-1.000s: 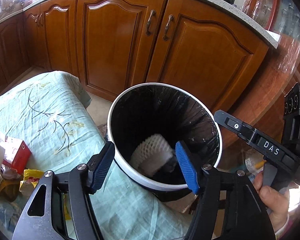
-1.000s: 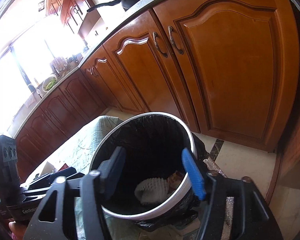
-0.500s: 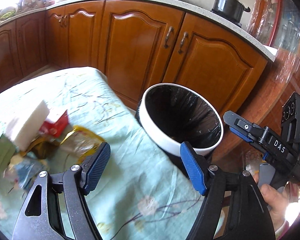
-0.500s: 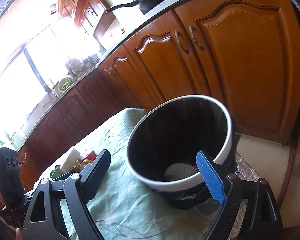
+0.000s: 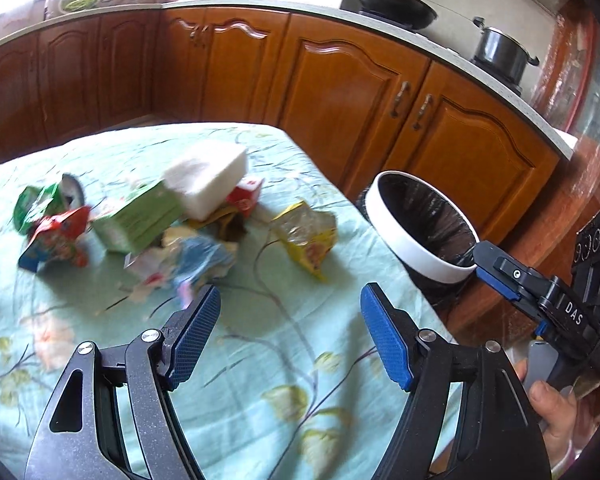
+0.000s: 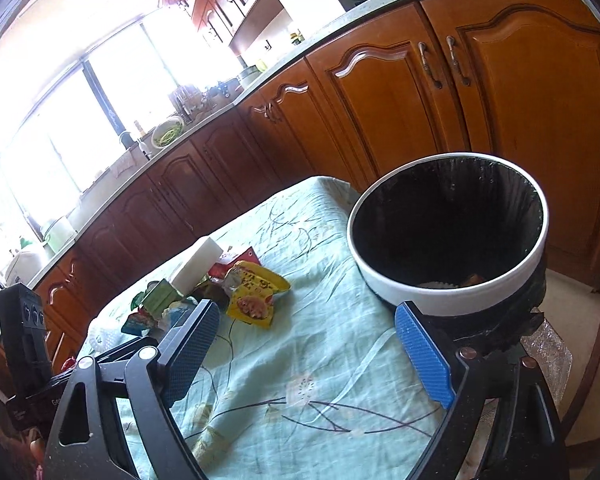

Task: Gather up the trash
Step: 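Move both tools back to the table, then grasp the crumpled white-blue wrapper with the left tool while the right tool grasps the yellow snack bag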

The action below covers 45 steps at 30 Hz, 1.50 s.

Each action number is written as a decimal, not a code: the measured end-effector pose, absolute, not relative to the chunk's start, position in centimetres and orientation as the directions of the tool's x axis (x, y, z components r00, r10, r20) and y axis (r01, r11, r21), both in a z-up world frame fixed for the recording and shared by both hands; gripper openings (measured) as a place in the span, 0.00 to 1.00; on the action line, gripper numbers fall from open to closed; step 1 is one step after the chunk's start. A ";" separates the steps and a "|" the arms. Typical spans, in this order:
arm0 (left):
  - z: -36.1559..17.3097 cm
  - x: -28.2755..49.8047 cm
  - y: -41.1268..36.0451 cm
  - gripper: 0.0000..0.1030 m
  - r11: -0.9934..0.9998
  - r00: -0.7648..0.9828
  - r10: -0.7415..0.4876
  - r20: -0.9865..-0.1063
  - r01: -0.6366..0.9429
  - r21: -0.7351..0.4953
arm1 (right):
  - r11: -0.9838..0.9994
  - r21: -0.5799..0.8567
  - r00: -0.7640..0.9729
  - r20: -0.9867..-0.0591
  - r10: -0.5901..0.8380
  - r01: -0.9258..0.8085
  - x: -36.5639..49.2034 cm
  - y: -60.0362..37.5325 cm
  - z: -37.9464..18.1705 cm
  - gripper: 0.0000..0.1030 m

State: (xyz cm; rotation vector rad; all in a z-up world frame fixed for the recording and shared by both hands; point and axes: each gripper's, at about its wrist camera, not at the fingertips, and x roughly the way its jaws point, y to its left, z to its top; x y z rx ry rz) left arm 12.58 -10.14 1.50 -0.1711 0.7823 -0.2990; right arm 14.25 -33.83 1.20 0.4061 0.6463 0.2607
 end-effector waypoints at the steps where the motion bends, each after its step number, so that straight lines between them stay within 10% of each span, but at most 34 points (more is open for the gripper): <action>1: 1.4 12.3 -9.6 0.72 0.947 0.673 -0.319 -0.667 0.189 -0.261 | 0.889 0.442 0.764 -0.532 0.366 -0.118 14.3 -33.4 1.1 0.89; 32: -2.8 17.1 -4.4 0.72 0.952 0.607 -0.269 -0.748 0.047 -0.304 | 0.871 0.456 0.618 -0.635 0.464 -0.185 24.1 -27.0 -2.1 0.88; 40: -3.4 18.3 -4.7 0.57 0.946 0.597 -0.293 -0.747 0.066 -0.318 | 0.867 0.462 0.593 -0.651 0.475 -0.187 25.0 -26.8 -3.1 0.32; 45: -3.1 18.2 -4.9 0.47 0.944 0.604 -0.308 -0.735 0.095 -0.317 | 0.866 0.461 0.607 -0.637 0.476 -0.195 23.7 -27.2 -2.5 0.30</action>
